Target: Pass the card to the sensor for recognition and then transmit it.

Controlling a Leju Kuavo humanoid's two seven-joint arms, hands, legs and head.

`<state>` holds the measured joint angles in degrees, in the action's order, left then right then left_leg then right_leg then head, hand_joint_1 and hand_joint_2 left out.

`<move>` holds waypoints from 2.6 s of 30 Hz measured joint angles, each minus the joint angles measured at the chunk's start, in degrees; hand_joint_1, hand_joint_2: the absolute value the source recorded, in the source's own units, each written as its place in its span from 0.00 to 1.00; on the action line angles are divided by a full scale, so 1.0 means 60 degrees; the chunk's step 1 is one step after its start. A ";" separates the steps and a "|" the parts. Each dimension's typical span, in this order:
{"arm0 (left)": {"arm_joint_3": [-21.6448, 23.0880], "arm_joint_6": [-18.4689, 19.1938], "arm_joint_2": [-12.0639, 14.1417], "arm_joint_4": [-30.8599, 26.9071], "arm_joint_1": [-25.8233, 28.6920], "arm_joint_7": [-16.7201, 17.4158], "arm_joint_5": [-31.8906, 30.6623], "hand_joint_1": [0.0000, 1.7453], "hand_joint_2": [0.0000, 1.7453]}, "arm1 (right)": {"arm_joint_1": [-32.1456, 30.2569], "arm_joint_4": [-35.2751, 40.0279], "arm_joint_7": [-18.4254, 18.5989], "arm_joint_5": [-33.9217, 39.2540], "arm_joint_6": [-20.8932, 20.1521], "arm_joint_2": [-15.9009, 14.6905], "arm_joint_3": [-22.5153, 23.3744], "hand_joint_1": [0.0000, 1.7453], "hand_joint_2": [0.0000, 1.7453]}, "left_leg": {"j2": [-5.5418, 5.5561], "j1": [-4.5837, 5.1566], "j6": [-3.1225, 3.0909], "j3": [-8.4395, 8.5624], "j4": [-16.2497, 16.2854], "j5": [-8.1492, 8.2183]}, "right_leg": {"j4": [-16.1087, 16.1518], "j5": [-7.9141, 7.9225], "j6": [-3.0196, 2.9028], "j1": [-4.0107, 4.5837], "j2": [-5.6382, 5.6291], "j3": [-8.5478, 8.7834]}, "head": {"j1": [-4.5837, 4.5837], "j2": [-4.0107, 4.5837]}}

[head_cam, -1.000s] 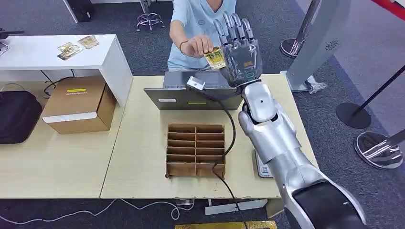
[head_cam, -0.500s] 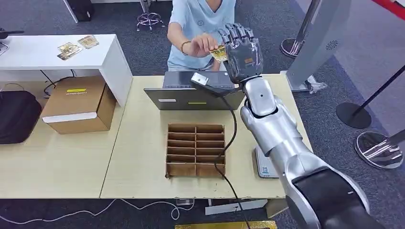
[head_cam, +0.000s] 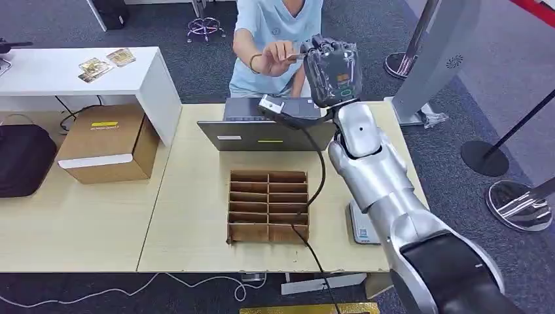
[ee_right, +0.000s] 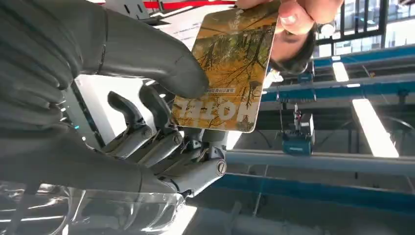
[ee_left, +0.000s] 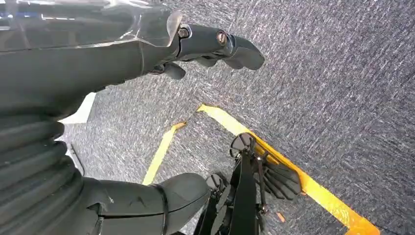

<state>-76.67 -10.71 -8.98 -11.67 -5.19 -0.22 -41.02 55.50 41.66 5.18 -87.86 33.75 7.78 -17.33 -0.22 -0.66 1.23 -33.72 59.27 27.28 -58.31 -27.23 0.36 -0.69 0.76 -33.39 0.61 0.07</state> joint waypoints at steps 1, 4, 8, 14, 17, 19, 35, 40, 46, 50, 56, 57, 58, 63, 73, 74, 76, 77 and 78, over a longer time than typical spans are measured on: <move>-0.0029 -0.0011 -0.0004 0.0000 -0.0002 -0.0007 0.0044 0.00 1.00 | -0.0022 0.0102 -0.0047 0.0069 0.0000 0.0000 0.0040 1.00 1.00 | 0.0000 0.0000 0.0000 0.0000 0.0000 0.0000 | 0.0001 0.0000 0.0000 0.0000 0.0000 -0.0001 | 0.0000 0.0000; -0.0167 -0.0029 -0.0018 0.0000 -0.0002 -0.0029 0.0182 0.00 1.00 | -0.0070 0.0345 -0.0182 0.0287 0.0004 -0.0033 0.0106 1.00 1.00 | -0.0001 0.0000 0.0000 0.0000 0.0001 0.0000 | 0.0002 0.0000 0.0000 0.0000 0.0000 -0.0002 | 0.0000 0.0000; -0.0321 -0.0095 -0.0029 0.0000 -0.0007 -0.0113 0.0372 0.00 1.00 | -0.0138 0.0517 -0.0316 0.0834 0.0040 -0.0124 0.0222 1.00 1.00 | -0.0001 0.0000 0.0000 0.0001 0.0001 0.0000 | 0.0003 0.0000 0.0000 0.0000 0.0000 -0.0002 | 0.0000 0.0000; -0.0535 -0.0109 -0.0102 0.0000 -0.0007 -0.0182 0.0623 0.00 1.00 | -0.0467 0.0960 -0.0717 0.2201 0.0095 -0.0487 0.0706 1.00 1.00 | 0.0001 0.0002 -0.0001 0.0000 0.0005 0.0001 | 0.0005 0.0001 0.0001 -0.0001 0.0002 -0.0001 | 0.0000 0.0000; -0.0663 -0.0113 -0.0153 0.0000 -0.0004 -0.0233 0.0794 0.00 1.00 | -0.0781 0.1361 -0.1186 0.3552 -0.0338 -0.0764 0.1095 1.00 1.00 | 0.0003 0.0003 -0.0002 -0.0001 0.0007 0.0001 | 0.0007 0.0001 0.0001 -0.0002 0.0002 0.0000 | 0.0000 0.0000; -0.0703 -0.0117 -0.0179 0.0000 -0.0001 -0.0277 0.0889 0.00 1.00 | -0.1000 0.1596 -0.1428 0.4369 -0.0707 -0.0962 0.1385 1.00 1.00 | 0.0004 0.0003 -0.0002 -0.0002 0.0007 0.0002 | 0.0009 0.0001 0.0001 -0.0002 0.0003 -0.0001 | 0.0000 0.0000; -0.1388 -0.0299 -0.0459 0.0000 0.0011 -0.0357 0.1919 0.00 1.00 | -0.1452 0.1799 -0.2703 1.1049 -0.6827 -0.3652 0.3147 1.00 1.00 | 0.0030 0.0005 -0.0014 -0.0012 0.0016 0.0010 | 0.0012 0.0001 0.0003 -0.0004 0.0027 -0.0001 | -0.0004 0.0000; -0.1530 -0.0306 -0.0492 0.0000 0.0017 -0.0393 0.2200 0.00 1.00 | -0.1472 0.1475 -0.2317 1.2787 -0.8443 -0.4981 0.3067 1.00 1.00 | 0.0038 0.0010 -0.0022 -0.0024 0.0018 0.0015 | 0.0014 0.0000 0.0004 -0.0008 0.0040 -0.0001 | 0.0000 0.0000; -0.1701 -0.0463 -0.0576 0.0000 0.0014 -0.0536 0.2612 0.00 1.00 | -0.1747 0.1329 -0.1913 1.4314 -0.9209 -0.6124 0.2612 1.00 1.00 | 0.0035 0.0008 -0.0026 -0.0021 0.0019 0.0018 | 0.0016 0.0000 0.0005 -0.0008 0.0040 -0.0002 | -0.0007 0.0000; -0.1836 -0.0506 -0.0660 0.0000 0.0024 -0.0576 0.2844 0.00 1.00 | -0.2544 0.1816 -0.1288 1.5715 -0.9405 -0.6803 0.2314 1.00 1.00 | 0.0054 0.0008 -0.0026 -0.0023 0.0019 0.0018 | 0.0016 -0.0005 0.0012 -0.0007 0.0053 -0.0001 | -0.0007 0.0000; -0.1934 -0.0568 -0.0721 0.0000 0.0027 -0.0671 0.3231 0.00 1.00 | -0.4291 0.3316 -0.0321 1.7601 -0.9446 -0.7853 0.2014 1.00 1.00 | 0.0048 0.0009 -0.0046 -0.0028 0.0018 0.0033 | 0.0018 -0.0009 0.0016 -0.0006 0.0053 -0.0001 | -0.0004 0.0000; -0.1938 -0.0586 -0.0721 0.0000 0.0026 -0.0667 0.3246 0.00 1.00 | -0.4658 0.3644 -0.0233 1.7664 -0.9384 -0.7975 0.1989 1.00 1.00 | 0.0047 0.0009 -0.0049 -0.0028 0.0017 0.0038 | 0.0019 -0.0011 0.0018 -0.0006 0.0053 -0.0001 | -0.0004 0.0000; -0.1938 -0.0590 -0.0721 0.0000 0.0027 -0.0656 0.3249 0.00 1.00 | -0.5005 0.3968 -0.0160 1.7708 -0.9318 -0.8080 0.1960 1.00 1.00 | 0.0047 0.0009 -0.0049 -0.0029 0.0017 0.0038 | 0.0019 -0.0016 0.0026 -0.0006 0.0053 -0.0001 | -0.0004 0.0000; -0.1938 -0.0616 -0.0725 0.0000 0.0043 -0.0656 0.3274 0.00 1.00 | -0.6477 0.5309 0.0033 1.7733 -0.9067 -0.8382 0.1927 1.00 1.00 | 0.0048 0.0008 -0.0049 -0.0027 0.0016 0.0038 | 0.0019 -0.0023 0.0035 -0.0006 0.0051 0.0000 | -0.0004 0.0000; -0.1938 -0.0630 -0.0743 0.0000 0.0083 -0.0656 0.3260 0.00 1.00 | -0.8287 0.6436 0.0222 1.7307 -0.8910 -0.8491 0.1741 1.00 1.00 | 0.0041 0.0010 -0.0049 -0.0029 0.0014 0.0039 | 0.0019 -0.0023 0.0036 -0.0008 0.0048 0.0000 | -0.0007 0.0000; -0.1938 -0.0626 -0.0740 0.0000 0.0088 -0.0656 0.3246 0.00 1.00 | -0.8353 0.6451 0.0226 1.7292 -0.8910 -0.8488 0.1687 1.00 1.00 | 0.0040 0.0010 -0.0049 -0.0029 0.0014 0.0039 | 0.0019 -0.0023 0.0036 -0.0009 0.0048 0.0000 | -0.0004 0.0000; -0.1938 -0.0626 -0.0740 0.0000 0.0105 -0.0656 0.3242 0.00 1.00 | -0.8433 0.6455 0.0233 1.7227 -0.8907 -0.8459 0.1589 1.00 1.00 | 0.0038 0.0010 -0.0049 -0.0028 0.0014 0.0039 | 0.0019 -0.0023 0.0036 -0.0008 0.0047 0.0001 | -0.0004 0.0000; -0.1938 -0.0627 -0.0740 0.0000 0.0114 -0.0652 0.3242 0.00 1.00 | -0.8458 0.6451 0.0248 1.7191 -0.8907 -0.8437 0.1527 1.00 1.00 | 0.0034 0.0011 -0.0049 -0.0027 0.0015 0.0039 | 0.0019 -0.0023 0.0035 -0.0009 0.0044 0.0000 | -0.0007 0.0000; -0.1938 -0.0627 -0.0740 0.0000 0.0122 -0.0656 0.3242 0.00 1.00 | -0.8473 0.6447 0.0248 1.7113 -0.8903 -0.8418 0.1471 1.00 1.00 | 0.0033 0.0010 -0.0049 -0.0026 0.0014 0.0039 | 0.0019 -0.0023 0.0035 -0.0008 0.0043 0.0000 | -0.0004 0.0000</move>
<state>-88.30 -14.47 -13.42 -11.67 -4.46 -4.15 -21.57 4.66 80.35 6.67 14.82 -19.67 -42.73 -8.50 -0.02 -0.60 0.94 -33.88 59.35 27.51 -58.19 -27.37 0.57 -0.74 1.02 -33.39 0.59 0.07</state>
